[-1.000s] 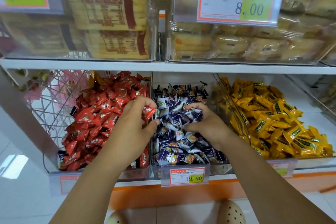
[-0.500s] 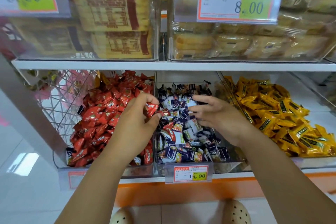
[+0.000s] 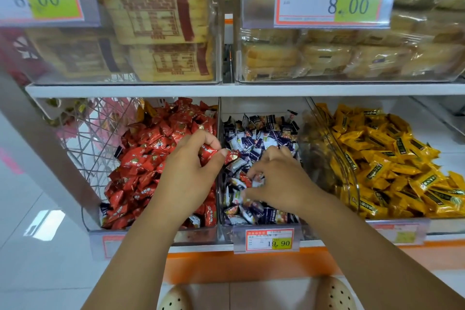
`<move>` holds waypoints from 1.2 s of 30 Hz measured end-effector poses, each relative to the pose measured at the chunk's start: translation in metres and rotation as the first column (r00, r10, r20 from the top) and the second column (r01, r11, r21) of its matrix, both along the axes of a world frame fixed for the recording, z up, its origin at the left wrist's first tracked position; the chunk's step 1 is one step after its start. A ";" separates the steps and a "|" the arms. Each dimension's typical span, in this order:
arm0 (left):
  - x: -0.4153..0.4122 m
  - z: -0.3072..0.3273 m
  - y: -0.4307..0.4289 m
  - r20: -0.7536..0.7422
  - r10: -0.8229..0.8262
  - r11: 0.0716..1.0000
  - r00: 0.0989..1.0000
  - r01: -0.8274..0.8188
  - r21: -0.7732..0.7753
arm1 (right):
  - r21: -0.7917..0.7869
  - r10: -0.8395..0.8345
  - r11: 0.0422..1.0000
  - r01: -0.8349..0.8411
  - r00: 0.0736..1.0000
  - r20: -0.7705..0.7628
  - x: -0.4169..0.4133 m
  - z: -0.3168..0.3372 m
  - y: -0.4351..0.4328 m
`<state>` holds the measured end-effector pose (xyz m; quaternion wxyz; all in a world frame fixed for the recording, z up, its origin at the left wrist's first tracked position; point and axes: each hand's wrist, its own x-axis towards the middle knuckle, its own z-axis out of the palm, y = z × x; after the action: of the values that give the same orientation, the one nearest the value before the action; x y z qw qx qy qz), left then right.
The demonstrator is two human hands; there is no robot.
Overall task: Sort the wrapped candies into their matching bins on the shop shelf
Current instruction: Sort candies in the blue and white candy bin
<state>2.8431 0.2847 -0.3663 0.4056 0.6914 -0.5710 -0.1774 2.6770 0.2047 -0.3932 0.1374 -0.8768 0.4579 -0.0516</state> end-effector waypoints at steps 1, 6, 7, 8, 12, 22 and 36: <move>0.001 0.001 0.000 -0.011 0.006 1.000 1.000 -0.006 0.002 | -0.025 -0.005 1.000 0.005 1.000 0.001 0.001 0.000 -0.002; 0.009 0.002 0.003 -0.036 0.051 0.998 0.998 -0.052 -0.027 | 0.052 -0.050 0.998 0.036 0.953 0.298 -0.004 0.018 -0.012; 0.011 0.002 0.004 -0.041 0.064 0.997 0.997 -0.065 -0.037 | 0.037 -0.061 0.998 0.051 0.926 0.372 0.000 0.021 -0.016; 0.013 0.003 0.005 -0.042 0.076 0.996 0.996 -0.078 -0.048 | 0.011 -0.069 0.997 0.071 0.906 0.417 0.005 0.022 -0.020; 0.016 0.004 0.008 -0.047 0.109 0.991 0.993 -0.112 -0.073 | -0.027 -0.034 0.998 0.048 0.930 0.365 0.038 0.008 -0.029; 0.032 -0.001 0.011 -0.028 0.135 0.988 0.990 -0.137 -0.076 | 0.270 -0.130 0.963 0.027 0.918 0.374 0.038 -0.004 -0.042; 0.076 -0.024 -0.010 0.189 0.346 0.930 0.919 -0.308 -0.202 | 0.097 -0.002 0.991 -0.092 0.719 0.695 0.101 0.026 -0.010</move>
<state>2.9191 0.2745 -0.3900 0.4202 0.7559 -0.5016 0.0200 2.7785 0.1946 -0.3673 0.3544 -0.7943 0.3541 -0.3436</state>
